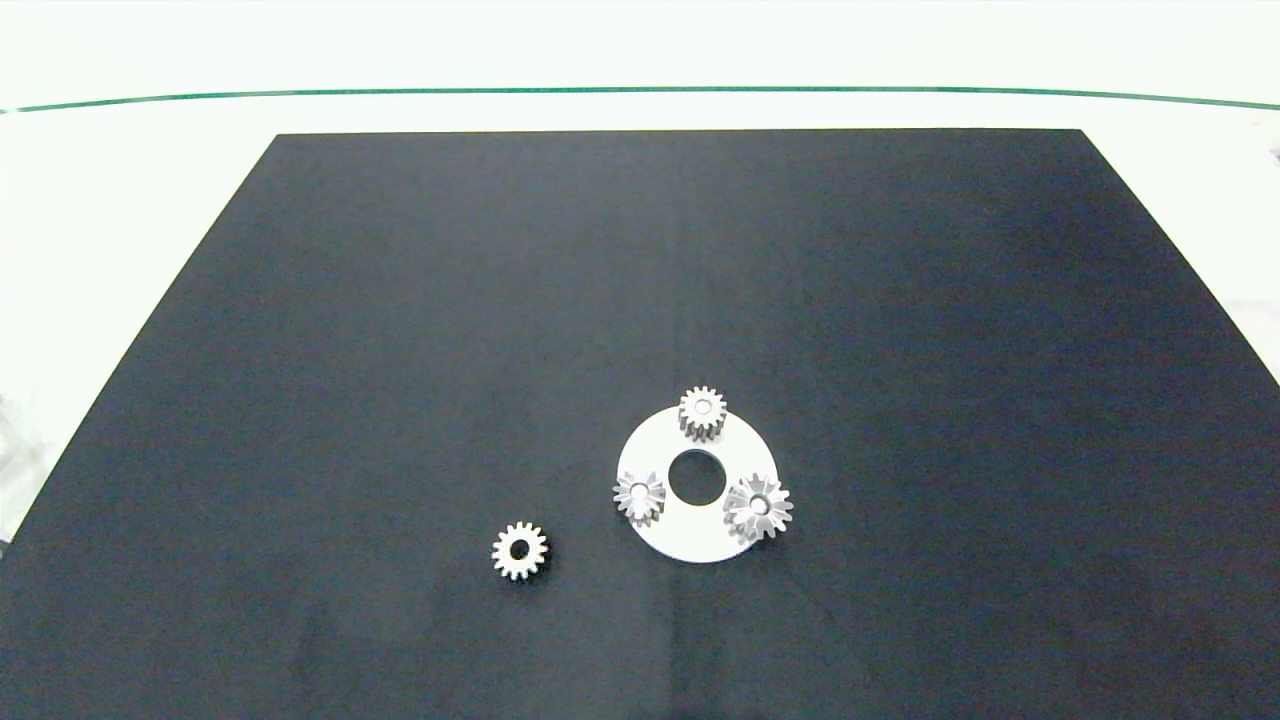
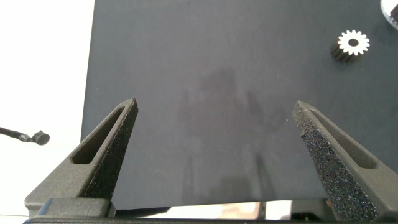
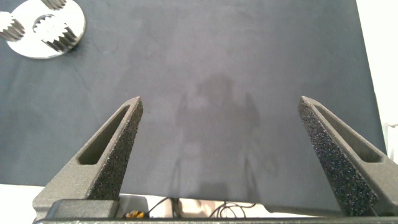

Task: Remove an incorrectly installed larger gear and replace it with the correct smaller gear

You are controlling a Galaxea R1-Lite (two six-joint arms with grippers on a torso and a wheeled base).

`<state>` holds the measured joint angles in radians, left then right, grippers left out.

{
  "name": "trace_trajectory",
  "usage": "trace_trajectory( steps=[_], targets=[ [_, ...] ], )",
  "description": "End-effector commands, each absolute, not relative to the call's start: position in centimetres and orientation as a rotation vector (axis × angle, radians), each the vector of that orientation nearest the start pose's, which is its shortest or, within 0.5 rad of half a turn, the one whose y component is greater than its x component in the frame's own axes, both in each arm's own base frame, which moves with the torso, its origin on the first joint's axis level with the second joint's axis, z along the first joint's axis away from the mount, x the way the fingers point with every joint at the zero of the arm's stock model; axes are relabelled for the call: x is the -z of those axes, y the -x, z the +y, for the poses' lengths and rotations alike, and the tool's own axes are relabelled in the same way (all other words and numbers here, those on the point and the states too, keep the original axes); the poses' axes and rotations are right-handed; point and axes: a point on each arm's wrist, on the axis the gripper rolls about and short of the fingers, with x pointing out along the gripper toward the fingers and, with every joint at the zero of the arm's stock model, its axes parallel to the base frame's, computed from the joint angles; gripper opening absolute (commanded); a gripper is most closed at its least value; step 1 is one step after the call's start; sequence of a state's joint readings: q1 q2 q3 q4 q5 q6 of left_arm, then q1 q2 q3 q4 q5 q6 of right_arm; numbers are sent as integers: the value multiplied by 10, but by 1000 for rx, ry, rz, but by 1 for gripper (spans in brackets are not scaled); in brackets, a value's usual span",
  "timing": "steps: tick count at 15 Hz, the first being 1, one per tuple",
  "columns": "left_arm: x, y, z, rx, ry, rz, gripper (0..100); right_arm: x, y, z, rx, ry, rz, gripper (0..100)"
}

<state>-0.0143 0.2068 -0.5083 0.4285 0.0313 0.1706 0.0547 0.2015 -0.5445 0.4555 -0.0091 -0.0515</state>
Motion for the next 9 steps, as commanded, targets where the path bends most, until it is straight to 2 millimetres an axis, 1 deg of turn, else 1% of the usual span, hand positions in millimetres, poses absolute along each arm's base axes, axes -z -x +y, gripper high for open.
trace_trajectory(
  steps=[1, 2, 5, 7, 9],
  targets=[
    [-186, 29, 2, 43, -180, 212, 100, -211, 18, -2, -119, 68, 244, 100],
    [-195, 21, 3, 85, -186, 233, 100, -222, 3, -1, -168, 79, 289, 100],
    [-213, 2, 1, 148, -197, 284, 100, -236, -27, 6, -241, 106, 375, 100],
    [-223, -13, -2, 182, -206, 321, 100, -239, -47, 14, -300, 150, 435, 100],
    [-228, -24, -4, 206, -214, 350, 100, -241, -66, 23, -356, 193, 488, 100]
  ],
)
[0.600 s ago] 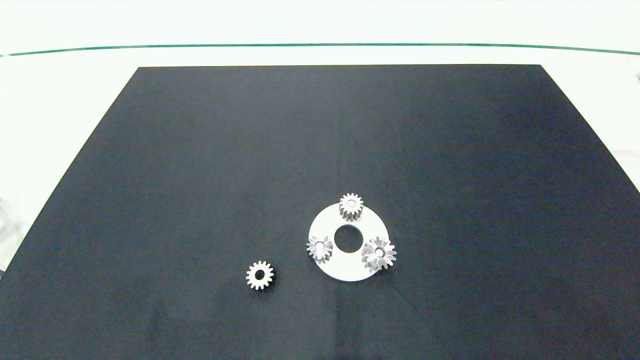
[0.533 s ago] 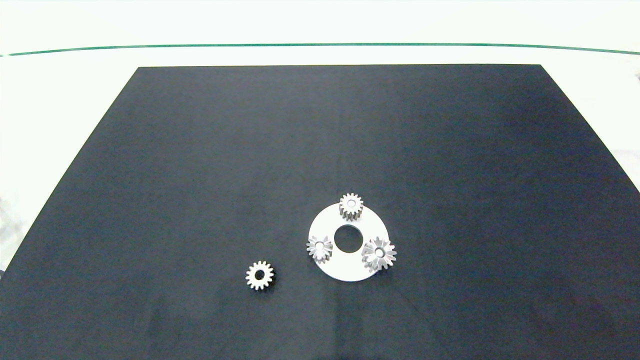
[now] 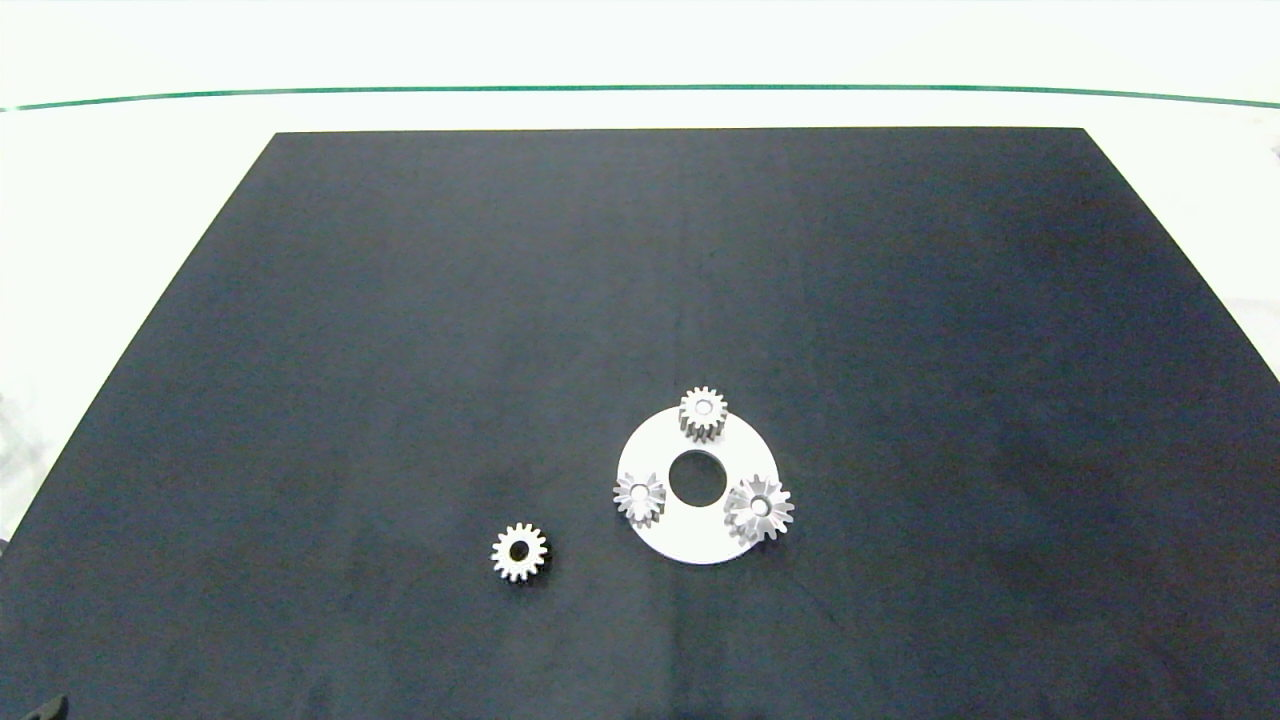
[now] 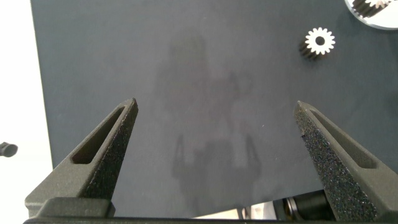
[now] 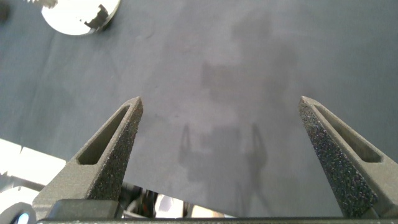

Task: Remove an incorrectly installed larger gear and replace it with the correct smaller gear

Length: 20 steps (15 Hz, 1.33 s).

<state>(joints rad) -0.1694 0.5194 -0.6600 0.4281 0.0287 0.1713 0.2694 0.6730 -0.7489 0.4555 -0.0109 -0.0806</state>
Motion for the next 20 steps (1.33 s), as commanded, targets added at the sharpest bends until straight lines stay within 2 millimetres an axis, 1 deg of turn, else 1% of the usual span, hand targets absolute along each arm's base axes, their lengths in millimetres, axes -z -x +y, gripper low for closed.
trace_trajectory(
  steps=[1, 3, 6, 8, 12, 15, 16, 17, 20],
  targets=[
    [-228, -30, -6, 229, -221, 372, 100, -244, -78, 29, -378, 202, 510, 100],
    [-226, -40, -10, 255, -231, 419, 100, -250, -95, 37, -410, 235, 536, 100],
    [-225, -52, -15, 300, -246, 460, 100, -243, -115, 46, -449, 294, 596, 100],
    [-230, -57, -17, 308, -244, 461, 100, -240, -130, 56, -492, 311, 635, 100],
    [-239, -62, -19, 306, -242, 449, 100, -243, -158, 80, -581, 416, 645, 100],
    [-240, -62, -19, 305, -240, 446, 100, -243, -179, 100, -629, 457, 661, 100],
    [-240, -62, -19, 305, -240, 446, 100, -243, -179, 100, -629, 457, 661, 100],
    [-240, -62, -18, 305, -239, 445, 100, -240, -191, 112, -651, 476, 676, 100],
    [-240, -62, -18, 305, -239, 443, 100, -233, -198, 131, -697, 507, 697, 100]
  ],
)
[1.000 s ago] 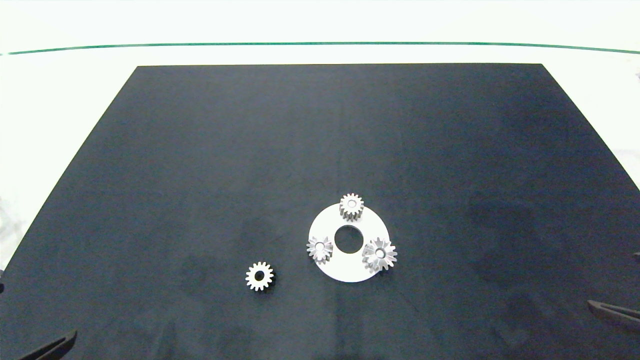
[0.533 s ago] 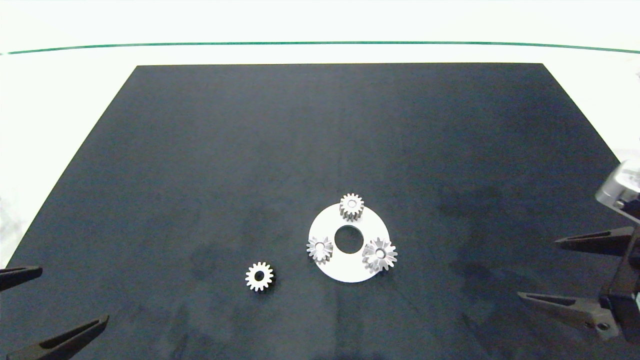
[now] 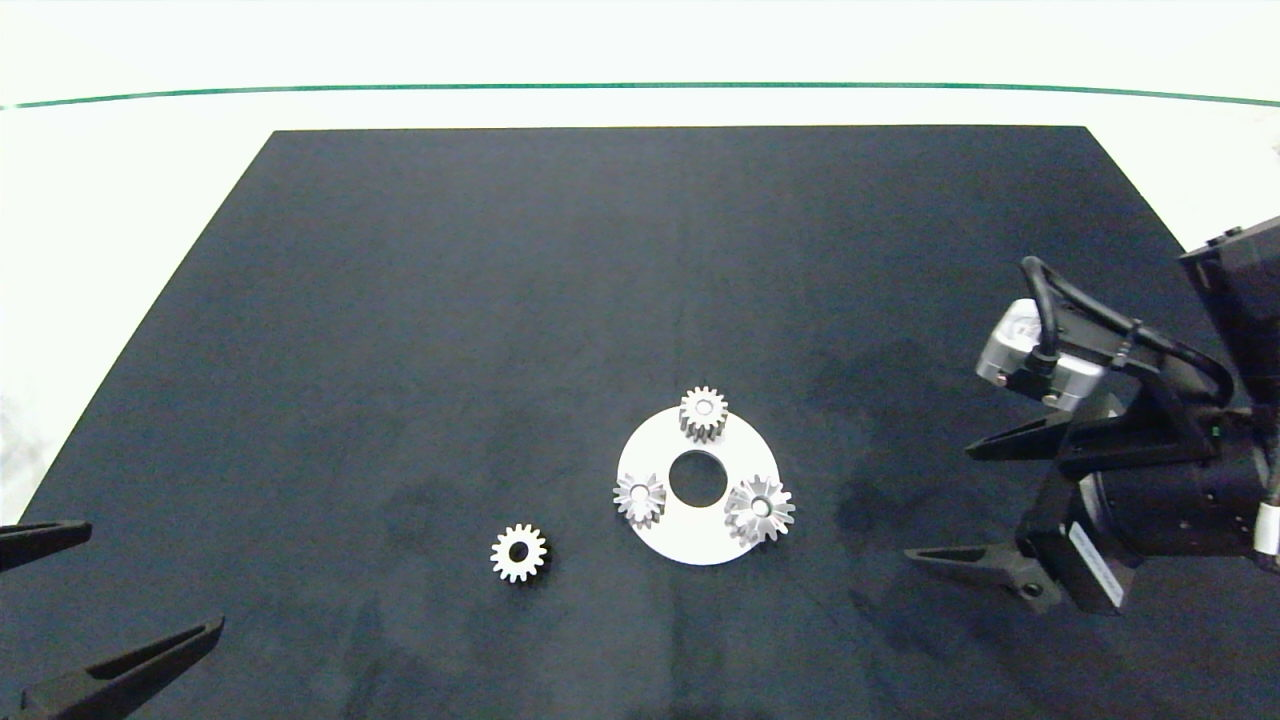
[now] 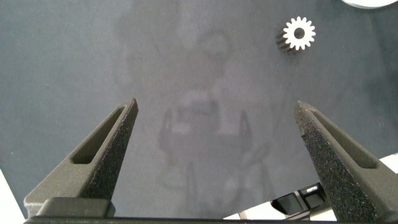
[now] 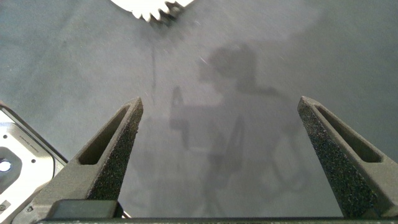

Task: Remove an incorrectly installed larger gear and replace it with the correct smaller gear

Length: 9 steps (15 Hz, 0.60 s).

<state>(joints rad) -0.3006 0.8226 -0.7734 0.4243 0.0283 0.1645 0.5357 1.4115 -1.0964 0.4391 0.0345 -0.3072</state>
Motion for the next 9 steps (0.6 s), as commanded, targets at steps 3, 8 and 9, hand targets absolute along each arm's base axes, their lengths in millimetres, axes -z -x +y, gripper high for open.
trace_trajectory(
  steps=[3, 8, 9],
  targets=[
    [-240, -62, -18, 305, -239, 443, 100, -229, -207, 150, -732, 538, 702, 100],
    [-241, -60, -18, 302, -236, 435, 100, -222, -218, 176, -724, 686, 683, 100],
    [-242, -60, -18, 302, -234, 433, 100, -220, -220, 181, -724, 697, 683, 100]
  ],
)
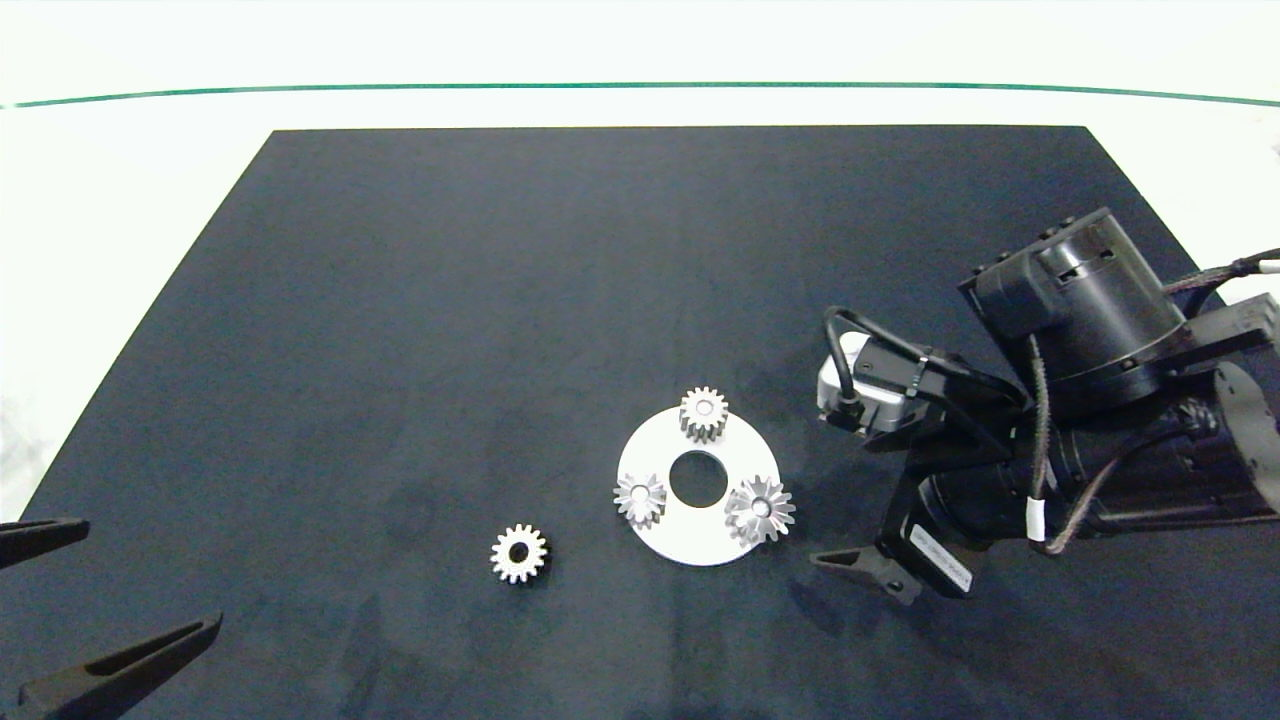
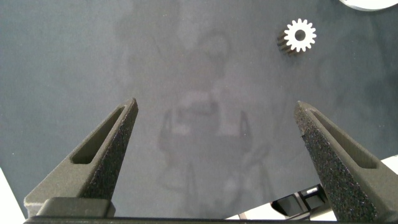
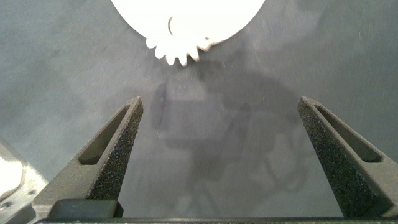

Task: Remove an incorrectly installed larger gear and replace it with the correct smaller gear

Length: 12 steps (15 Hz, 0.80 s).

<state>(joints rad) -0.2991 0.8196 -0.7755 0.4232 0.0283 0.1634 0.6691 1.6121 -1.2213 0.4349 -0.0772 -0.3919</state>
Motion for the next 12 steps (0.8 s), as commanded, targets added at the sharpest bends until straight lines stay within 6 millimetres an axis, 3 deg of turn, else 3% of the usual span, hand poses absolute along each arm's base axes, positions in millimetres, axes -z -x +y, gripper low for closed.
trace_trajectory(
  steps=[1, 6, 12],
  targets=[
    [-242, -60, -18, 301, -232, 430, 100, -217, -221, 187, -723, 709, 687, 100],
    [-243, -58, -17, 300, -229, 420, 100, -206, -233, 207, -686, 739, 654, 100],
    [-243, -57, -17, 300, -228, 415, 100, -203, -232, 224, -688, 766, 632, 100]
  ],
)
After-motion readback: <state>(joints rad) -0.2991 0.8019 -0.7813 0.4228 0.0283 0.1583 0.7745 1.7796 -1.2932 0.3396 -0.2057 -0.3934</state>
